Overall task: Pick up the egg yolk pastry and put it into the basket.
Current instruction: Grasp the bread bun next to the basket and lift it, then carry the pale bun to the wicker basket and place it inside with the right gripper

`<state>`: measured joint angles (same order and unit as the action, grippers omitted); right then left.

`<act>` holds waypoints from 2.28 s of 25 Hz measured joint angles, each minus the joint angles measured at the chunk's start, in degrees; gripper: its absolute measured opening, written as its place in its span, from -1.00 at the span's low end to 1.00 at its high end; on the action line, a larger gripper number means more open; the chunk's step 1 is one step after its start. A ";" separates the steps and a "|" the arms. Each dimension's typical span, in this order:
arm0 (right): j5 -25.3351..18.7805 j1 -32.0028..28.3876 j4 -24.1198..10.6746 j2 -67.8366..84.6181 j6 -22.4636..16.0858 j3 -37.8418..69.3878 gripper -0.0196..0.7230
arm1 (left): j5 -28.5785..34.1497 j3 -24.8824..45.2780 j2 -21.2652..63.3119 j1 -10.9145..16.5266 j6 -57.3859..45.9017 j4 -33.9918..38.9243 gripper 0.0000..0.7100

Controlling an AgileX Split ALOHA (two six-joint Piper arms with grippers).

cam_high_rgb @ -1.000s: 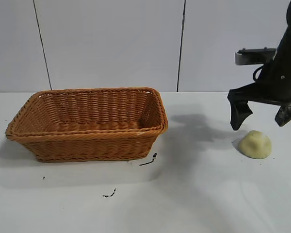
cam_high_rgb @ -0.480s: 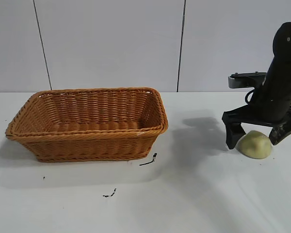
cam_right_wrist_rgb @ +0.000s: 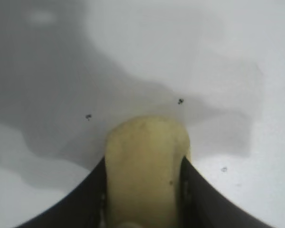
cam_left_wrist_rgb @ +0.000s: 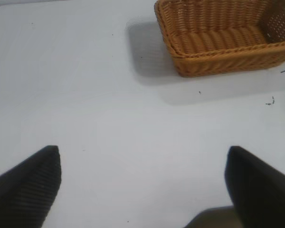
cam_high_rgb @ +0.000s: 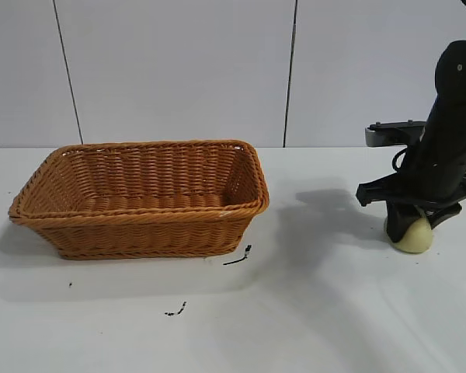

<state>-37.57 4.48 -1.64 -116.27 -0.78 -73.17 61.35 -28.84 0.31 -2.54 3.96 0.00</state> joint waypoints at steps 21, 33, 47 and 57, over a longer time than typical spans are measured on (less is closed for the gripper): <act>-22.99 5.62 2.00 3.86 0.78 -32.27 -0.53 | 0.00 0.00 0.00 0.00 0.00 0.00 0.96; -22.97 27.19 2.40 -8.80 0.78 -47.50 -0.53 | 0.00 0.00 0.00 0.00 0.00 0.00 0.96; -9.90 33.80 2.03 -25.11 0.78 -48.18 -0.53 | 0.00 0.00 0.00 0.00 0.00 0.00 0.96; -10.94 33.80 1.96 -26.09 0.78 -51.13 0.56 | 0.00 0.00 0.00 0.00 0.00 0.00 0.96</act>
<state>-48.51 38.28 0.32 -142.36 0.00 -124.30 61.35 -28.84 0.31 -2.54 3.96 0.00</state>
